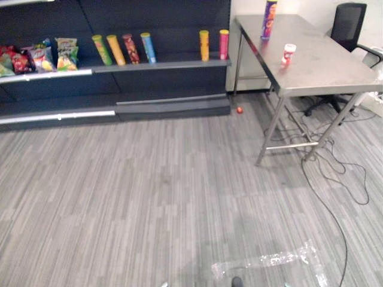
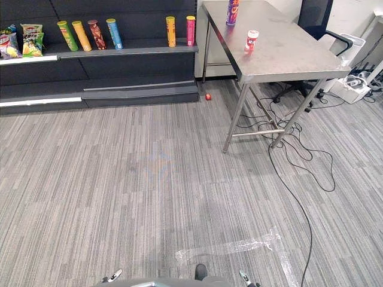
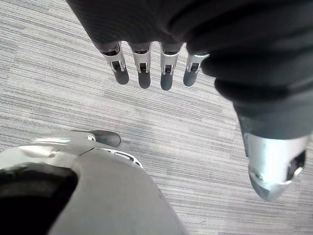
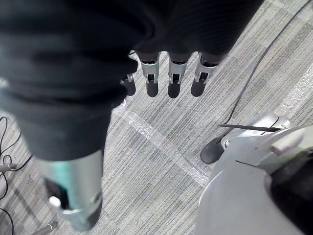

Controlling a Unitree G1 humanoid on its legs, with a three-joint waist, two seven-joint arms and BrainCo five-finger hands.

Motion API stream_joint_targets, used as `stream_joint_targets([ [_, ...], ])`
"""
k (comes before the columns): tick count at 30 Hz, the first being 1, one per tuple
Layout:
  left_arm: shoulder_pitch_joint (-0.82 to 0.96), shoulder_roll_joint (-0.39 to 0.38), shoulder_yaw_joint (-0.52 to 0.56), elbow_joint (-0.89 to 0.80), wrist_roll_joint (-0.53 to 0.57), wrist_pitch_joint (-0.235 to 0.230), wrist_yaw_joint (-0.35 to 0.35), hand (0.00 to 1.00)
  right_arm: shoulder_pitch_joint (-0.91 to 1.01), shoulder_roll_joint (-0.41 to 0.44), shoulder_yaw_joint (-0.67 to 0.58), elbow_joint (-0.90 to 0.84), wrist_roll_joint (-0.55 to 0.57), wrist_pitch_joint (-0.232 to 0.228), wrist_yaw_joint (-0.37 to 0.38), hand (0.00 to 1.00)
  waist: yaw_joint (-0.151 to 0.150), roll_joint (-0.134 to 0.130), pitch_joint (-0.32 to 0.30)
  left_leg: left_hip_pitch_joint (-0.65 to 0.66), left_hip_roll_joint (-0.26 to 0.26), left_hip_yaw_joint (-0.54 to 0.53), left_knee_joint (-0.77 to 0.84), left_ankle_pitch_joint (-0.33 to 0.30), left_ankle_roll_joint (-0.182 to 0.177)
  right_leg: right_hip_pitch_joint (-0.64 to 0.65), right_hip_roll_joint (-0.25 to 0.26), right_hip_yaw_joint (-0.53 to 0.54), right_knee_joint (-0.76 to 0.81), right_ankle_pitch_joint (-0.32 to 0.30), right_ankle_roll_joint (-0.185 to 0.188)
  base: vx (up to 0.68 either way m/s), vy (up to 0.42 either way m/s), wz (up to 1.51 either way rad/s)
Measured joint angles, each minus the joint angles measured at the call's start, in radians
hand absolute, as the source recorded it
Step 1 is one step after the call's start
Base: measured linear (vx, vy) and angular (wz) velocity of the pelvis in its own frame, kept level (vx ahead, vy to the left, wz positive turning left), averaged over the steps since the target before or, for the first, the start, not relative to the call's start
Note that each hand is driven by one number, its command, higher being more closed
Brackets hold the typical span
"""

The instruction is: Put the gum and the chips on the shelf.

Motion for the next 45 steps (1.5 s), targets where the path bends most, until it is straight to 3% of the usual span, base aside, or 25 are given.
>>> stream_joint_targets([
  [7,-0.002,0.006,0.0,-0.001,0.0,0.0,0.0,0.0,-0.003,0.003,0.001,0.0,0.015,0.0,0.0,0.0,-0.001,-0.011,0.011,0.004,-0.001,-0.004,0.001,0.0,0.0,0.009,-0.001,-0.006,0.001,-0.001,0.0,-0.01,-0.012,0.01],
  [13,-0.043,0.014,-0.008,-0.004,-0.004,0.001,0.007,0.0,-0.044,0.003,0.01,-0.012,0.033,-0.025,-0.01,0.0,-0.007,-0.017,0.058,-0.067,-0.001,-0.036,0.048,0.0,-0.004,-0.148,-0.021,-0.041,0.254,-0.124,-0.016,-0.03,-0.034,0.18],
  [14,-0.047,0.016,-0.008,-0.004,-0.022,0.001,0.006,0.0,-0.049,0.005,0.008,-0.011,0.033,-0.026,-0.009,0.0,-0.007,-0.022,0.069,-0.069,-0.001,-0.048,0.06,-0.011,-0.021,-0.159,-0.027,-0.048,0.296,-0.151,-0.02,-0.01,-0.063,0.31],
  [16,-0.051,0.021,-0.004,-0.004,-0.04,0.001,0.006,0.0,-0.052,0.007,0.009,-0.012,0.035,-0.028,-0.009,0.0,-0.007,-0.035,0.077,-0.092,0.004,-0.051,0.119,-0.048,-0.05,-0.179,-0.036,-0.06,0.357,-0.2,-0.028,0.01,-0.094,0.25],
  [17,-0.058,0.019,-0.001,-0.006,-0.057,0.001,0.005,0.0,-0.052,0.007,0.013,-0.015,0.04,-0.029,-0.008,0.0,-0.005,-0.035,0.083,-0.13,0.024,-0.045,0.234,-0.098,-0.06,-0.182,-0.032,-0.063,0.395,-0.239,-0.041,0.04,-0.112,0.1],
  [19,-0.052,0.026,0.001,-0.011,-0.071,0.001,0.004,0.0,-0.051,0.01,0.036,-0.016,0.045,-0.03,-0.008,0.0,-0.006,-0.047,0.094,-0.196,0.052,0.002,0.418,-0.108,-0.065,-0.168,-0.032,-0.064,0.408,-0.261,-0.056,0.05,-0.15,0.06],
  [21,-0.054,0.015,0.005,-0.04,-0.119,0.001,0.001,0.0,-0.049,0.007,0.056,-0.019,0.049,-0.041,-0.01,0.0,-0.002,-0.033,0.118,-0.314,0.126,0.016,0.745,-0.096,-0.061,-0.107,-0.009,-0.064,0.412,-0.266,-0.074,0.14,-0.146,-0.12],
  [22,-0.05,0.011,0.005,-0.042,-0.135,0.0,0.0,0.0,-0.049,0.002,0.067,-0.019,0.049,-0.044,-0.012,0.0,0.0,-0.035,0.124,-0.33,0.14,0.013,0.799,-0.104,-0.06,-0.096,-0.003,-0.06,0.415,-0.272,-0.077,0.2,-0.068,-0.2],
  [25,-0.05,0.007,-0.004,-0.043,-0.18,-0.003,-0.01,0.0,-0.064,-0.005,0.093,-0.029,0.049,-0.06,-0.027,0.0,-0.002,-0.025,0.133,-0.414,0.133,-0.007,0.818,-0.137,-0.057,-0.06,-0.013,-0.039,0.391,-0.281,-0.081,0.16,0.029,-0.16],
  [27,-0.054,0.006,-0.005,-0.044,-0.196,-0.011,-0.015,0.0,-0.079,-0.005,0.093,-0.028,0.049,-0.06,-0.027,0.0,-0.001,-0.028,0.142,-0.464,0.11,-0.02,0.707,-0.132,-0.053,-0.049,-0.035,-0.024,0.365,-0.284,-0.075,0.16,0.095,-0.12],
  [30,-0.057,0.004,-0.015,-0.045,-0.19,-0.02,-0.014,0.0,-0.101,-0.008,0.098,-0.03,0.071,-0.06,-0.026,0.0,0.0,-0.016,0.15,-0.496,0.096,-0.037,0.369,-0.006,-0.057,-0.016,-0.057,0.009,0.33,-0.311,-0.049,0.33,0.196,-0.23],
  [31,-0.06,-0.002,-0.029,-0.045,-0.184,-0.02,-0.013,0.0,-0.106,-0.017,0.099,-0.03,0.076,-0.061,-0.026,0.0,0.0,0.005,0.156,-0.495,0.102,-0.06,0.232,0.059,-0.068,0.01,-0.053,0.021,0.311,-0.324,-0.029,0.3,0.213,-0.34],
  [32,-0.063,-0.002,-0.038,-0.044,-0.184,-0.021,-0.012,0.0,-0.11,-0.028,0.111,-0.028,0.077,-0.061,-0.026,0.0,0.004,0.023,0.161,-0.498,0.114,-0.07,0.183,0.077,-0.068,0.03,-0.048,0.041,0.303,-0.337,-0.014,0.41,0.327,-0.65],
  [33,-0.067,-0.004,-0.039,-0.043,-0.182,-0.02,-0.012,0.0,-0.112,-0.033,0.129,-0.027,0.077,-0.061,-0.026,0.0,0.02,0.023,0.164,-0.496,0.119,-0.076,0.204,0.164,-0.066,0.057,-0.061,0.074,0.296,-0.355,0.003,0.35,0.295,-0.7],
  [34,-0.062,-0.003,-0.039,-0.044,-0.176,-0.021,-0.012,0.0,-0.113,-0.033,0.131,-0.027,0.077,-0.061,-0.026,0.0,0.026,0.02,0.158,-0.489,0.108,-0.072,0.225,0.189,-0.055,0.065,-0.077,0.093,0.288,-0.363,0.0,0.45,0.366,-0.82],
  [37,-0.068,0.031,-0.04,-0.042,-0.174,-0.029,-0.009,0.0,-0.132,0.017,0.122,-0.018,0.077,-0.062,-0.02,0.0,0.03,-0.043,0.125,-0.509,0.033,-0.023,0.302,0.157,0.013,0.042,-0.168,0.164,0.306,-0.315,0.016,0.74,0.414,-0.48],
  [38,-0.069,0.034,-0.046,-0.041,-0.134,-0.027,0.004,0.0,-0.131,0.02,0.101,-0.016,0.077,-0.059,-0.02,0.0,0.024,-0.047,0.115,-0.445,-0.016,0.038,0.315,0.086,0.09,-0.019,-0.208,0.224,0.481,-0.184,0.063,0.99,0.514,-0.25],
  [39,-0.068,0.037,-0.05,-0.042,-0.124,-0.027,0.005,0.0,-0.131,0.022,0.094,-0.018,0.077,-0.06,-0.017,0.0,0.024,-0.048,0.112,-0.416,-0.018,0.053,0.311,0.082,0.097,-0.047,-0.208,0.233,0.563,-0.144,0.089,0.96,0.451,-0.31],
  [41,-0.066,0.04,-0.06,-0.041,-0.105,-0.028,0.006,0.0,-0.129,0.021,0.095,-0.021,0.077,-0.06,-0.004,0.0,0.025,-0.047,0.102,-0.371,-0.016,0.064,0.311,0.079,0.102,-0.09,-0.193,0.229,0.677,-0.139,0.109,0.29,0.078,-0.2],
  [43,-0.065,0.047,-0.083,-0.039,-0.101,-0.027,0.006,0.0,-0.125,0.019,0.096,-0.024,0.077,-0.06,-0.002,0.0,0.022,-0.047,0.095,-0.336,-0.023,0.064,0.334,0.052,0.099,-0.124,-0.174,0.208,0.733,-0.088,0.085,0.2,0.046,-0.17],
  [45,-0.05,0.047,-0.08,-0.038,-0.099,-0.026,0.001,0.0,-0.11,0.015,0.095,-0.031,0.078,-0.06,-0.001,0.0,0.018,-0.052,0.096,-0.277,-0.049,0.06,0.375,-0.045,0.112,-0.15,-0.19,0.163,0.888,-0.023,0.049,0.28,0.123,-0.08],
])
